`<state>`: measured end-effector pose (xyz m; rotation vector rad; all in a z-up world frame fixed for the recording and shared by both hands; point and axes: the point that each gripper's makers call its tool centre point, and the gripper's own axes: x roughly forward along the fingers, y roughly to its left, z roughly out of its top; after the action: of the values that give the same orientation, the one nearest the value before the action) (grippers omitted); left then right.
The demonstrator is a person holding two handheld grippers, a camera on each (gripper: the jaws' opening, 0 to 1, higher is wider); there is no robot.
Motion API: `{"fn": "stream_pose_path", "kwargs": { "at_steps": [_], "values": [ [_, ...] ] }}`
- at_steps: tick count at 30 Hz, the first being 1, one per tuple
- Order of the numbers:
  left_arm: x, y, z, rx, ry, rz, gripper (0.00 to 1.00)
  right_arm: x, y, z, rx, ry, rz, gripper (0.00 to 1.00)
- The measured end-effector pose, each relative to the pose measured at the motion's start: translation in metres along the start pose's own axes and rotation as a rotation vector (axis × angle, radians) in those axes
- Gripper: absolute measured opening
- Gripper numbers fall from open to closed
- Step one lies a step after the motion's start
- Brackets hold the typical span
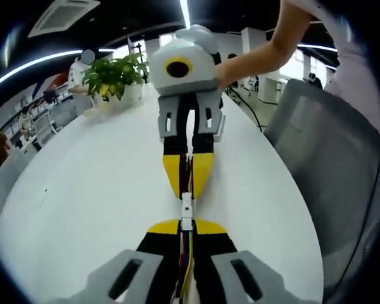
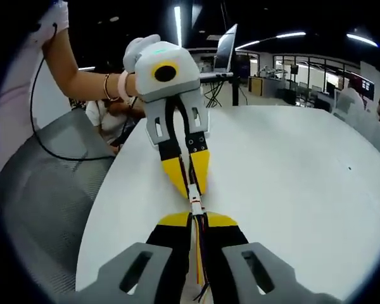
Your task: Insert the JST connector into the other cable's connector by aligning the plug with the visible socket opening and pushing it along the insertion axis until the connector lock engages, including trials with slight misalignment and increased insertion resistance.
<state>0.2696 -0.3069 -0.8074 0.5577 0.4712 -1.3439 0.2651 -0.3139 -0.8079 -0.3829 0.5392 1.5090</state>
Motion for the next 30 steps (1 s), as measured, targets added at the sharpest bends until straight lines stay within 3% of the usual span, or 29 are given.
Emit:
{"fn": "stream_pose_path", "kwargs": {
  "at_steps": [9,21,30],
  "values": [
    [0.0013,0.001,-0.0069,-0.001,0.02,-0.004,0.0,-0.001,-0.0011,0.0025,0.0,-0.007,-0.005,0.04],
    [0.0034,0.0016,-0.0071,-0.053,0.018,-0.006,0.0,0.0003,-0.0023,-0.0015,-0.012,0.013,-0.014,0.04],
    [0.0028,0.0026,-0.0058,-0.043,0.017,-0.003,0.0,0.0028,-0.0013,-0.0009,-0.011,0.013,-0.008,0.04]
  ]
}}
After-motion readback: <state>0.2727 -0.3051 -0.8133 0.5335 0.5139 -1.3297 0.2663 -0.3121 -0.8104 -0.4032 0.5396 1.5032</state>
